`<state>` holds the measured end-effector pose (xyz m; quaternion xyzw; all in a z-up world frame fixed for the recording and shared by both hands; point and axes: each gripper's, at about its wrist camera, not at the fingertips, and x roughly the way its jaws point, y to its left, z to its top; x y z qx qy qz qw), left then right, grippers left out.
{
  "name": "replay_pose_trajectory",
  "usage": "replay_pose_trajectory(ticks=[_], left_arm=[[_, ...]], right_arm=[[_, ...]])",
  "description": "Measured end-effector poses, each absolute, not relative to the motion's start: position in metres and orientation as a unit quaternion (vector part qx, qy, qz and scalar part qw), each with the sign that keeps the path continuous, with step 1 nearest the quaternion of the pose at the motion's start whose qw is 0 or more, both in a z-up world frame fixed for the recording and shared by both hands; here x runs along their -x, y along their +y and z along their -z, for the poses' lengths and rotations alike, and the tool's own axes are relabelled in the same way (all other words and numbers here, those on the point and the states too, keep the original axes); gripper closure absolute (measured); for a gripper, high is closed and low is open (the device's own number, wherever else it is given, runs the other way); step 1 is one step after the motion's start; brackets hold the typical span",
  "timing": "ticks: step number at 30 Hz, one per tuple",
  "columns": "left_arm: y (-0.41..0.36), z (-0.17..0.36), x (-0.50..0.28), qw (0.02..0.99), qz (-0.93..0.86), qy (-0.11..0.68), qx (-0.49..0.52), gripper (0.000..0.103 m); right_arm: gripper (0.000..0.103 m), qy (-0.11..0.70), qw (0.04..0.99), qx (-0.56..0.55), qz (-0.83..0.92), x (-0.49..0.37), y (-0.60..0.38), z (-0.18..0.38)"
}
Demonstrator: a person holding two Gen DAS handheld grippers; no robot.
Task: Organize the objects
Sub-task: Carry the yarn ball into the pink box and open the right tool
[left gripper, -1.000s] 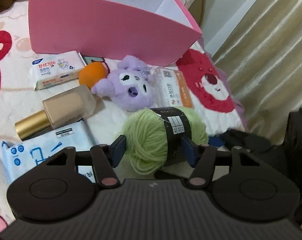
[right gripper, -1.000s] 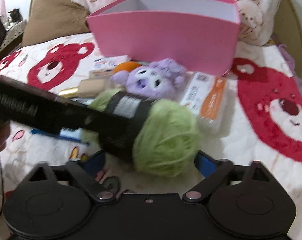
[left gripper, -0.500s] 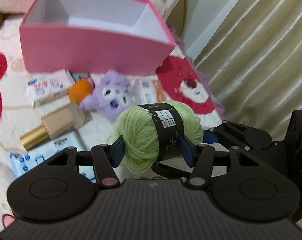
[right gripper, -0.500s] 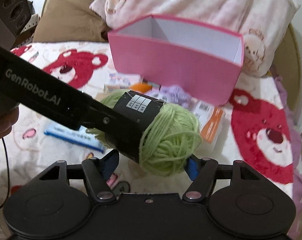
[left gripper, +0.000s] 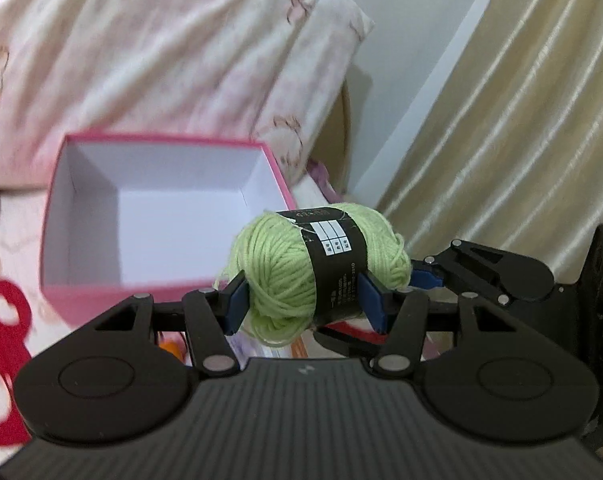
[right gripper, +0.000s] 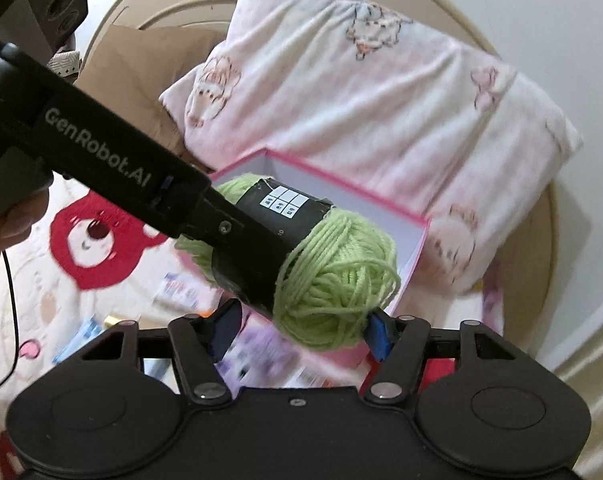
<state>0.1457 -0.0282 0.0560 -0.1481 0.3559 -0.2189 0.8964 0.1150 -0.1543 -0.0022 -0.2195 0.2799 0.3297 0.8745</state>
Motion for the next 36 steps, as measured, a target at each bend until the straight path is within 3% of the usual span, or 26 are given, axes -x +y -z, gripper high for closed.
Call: replay_pose_trajectory(ticks=[4, 13, 19, 24, 31, 33, 34, 35, 36], left_arm=[[-0.022, -0.05, -0.189, 0.894, 0.182, 0.368, 0.182, 0.047], [-0.023, -0.006, -0.298, 0.881, 0.157, 0.419, 0.156, 0.045], [-0.005, 0.028, -0.337, 0.864, 0.146, 0.441, 0.193, 0.044], [-0.007, 0.047, -0.36, 0.859, 0.136, 0.457, 0.187, 0.044], [-0.01, 0.069, -0.377, 0.849, 0.109, 0.485, 0.181, 0.046], [-0.014, 0.074, -0.377, 0.846, 0.11, 0.488, 0.184, 0.046], [-0.017, 0.074, -0.378, 0.846, 0.108, 0.488, 0.185, 0.046], [-0.021, 0.074, -0.378, 0.846, 0.104, 0.489, 0.182, 0.046], [-0.026, 0.073, -0.379, 0.848, 0.104, 0.49, 0.175, 0.046]], right_arm=[[0.036, 0.301, 0.867, 0.198, -0.344, -0.16, -0.147, 0.005], [0.041, 0.382, 0.845, 0.157, -0.341, -0.262, -0.121, 0.051], [0.042, 0.413, 0.823, 0.216, -0.325, -0.3, -0.086, 0.075], [0.053, 0.422, 0.814, 0.266, -0.299, -0.315, -0.069, 0.093], [0.059, 0.404, 0.808, 0.305, -0.303, -0.315, -0.066, 0.106], [0.056, 0.383, 0.813, 0.312, -0.307, -0.309, -0.07, 0.102], [0.052, 0.373, 0.815, 0.317, -0.312, -0.305, -0.072, 0.099], [0.04, 0.364, 0.815, 0.32, -0.316, -0.301, -0.074, 0.096], [0.038, 0.355, 0.817, 0.321, -0.322, -0.298, -0.078, 0.094]])
